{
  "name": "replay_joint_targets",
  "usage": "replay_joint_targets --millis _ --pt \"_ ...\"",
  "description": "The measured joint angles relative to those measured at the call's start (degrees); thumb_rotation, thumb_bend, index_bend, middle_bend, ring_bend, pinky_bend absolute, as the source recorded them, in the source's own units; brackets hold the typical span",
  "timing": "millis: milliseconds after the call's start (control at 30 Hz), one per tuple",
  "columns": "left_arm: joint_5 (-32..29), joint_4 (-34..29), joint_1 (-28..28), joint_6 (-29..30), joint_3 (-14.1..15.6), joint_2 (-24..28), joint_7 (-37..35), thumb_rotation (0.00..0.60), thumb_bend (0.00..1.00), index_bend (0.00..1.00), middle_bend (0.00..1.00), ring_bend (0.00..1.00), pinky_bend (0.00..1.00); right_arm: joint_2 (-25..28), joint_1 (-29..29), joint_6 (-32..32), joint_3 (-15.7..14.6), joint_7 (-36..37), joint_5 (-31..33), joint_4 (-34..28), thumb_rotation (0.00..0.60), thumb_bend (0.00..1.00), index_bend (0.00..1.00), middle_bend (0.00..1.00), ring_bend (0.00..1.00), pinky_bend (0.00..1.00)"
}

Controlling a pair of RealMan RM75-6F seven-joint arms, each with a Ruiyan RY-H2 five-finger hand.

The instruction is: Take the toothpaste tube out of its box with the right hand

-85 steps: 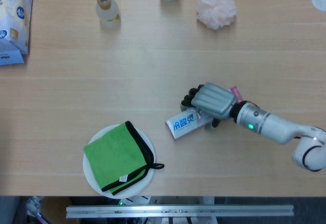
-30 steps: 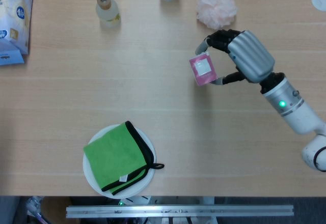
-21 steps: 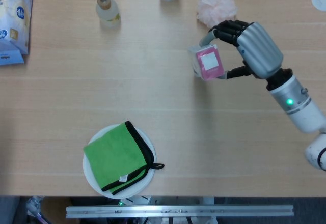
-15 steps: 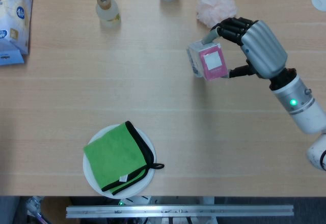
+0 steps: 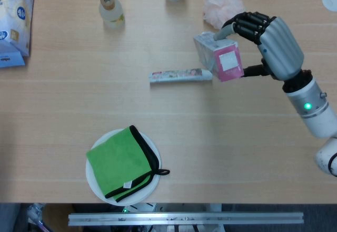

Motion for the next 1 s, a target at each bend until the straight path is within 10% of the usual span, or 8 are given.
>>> replay_joint_targets --millis 500,1000 --pt "0.0 -0.1 -0.2 -0.2 0.0 -0.1 0.3 0.6 0.43 0.38 0.37 0.3 0.48 6.8 1.0 -14.5 -2.9 -13.7 4.9 -7.0 0.6 0.0 0.48 0.5 0.42 0.51" --pt "0.1 -0.5 -0.3 -0.2 0.0 0.0 0.7 0.6 0.43 0.38 0.37 0.3 0.48 15.2 4.2 -32.4 -4.1 -40.6 26.2 -19.5 0.6 0.0 0.49 0.51 0.42 0.51"
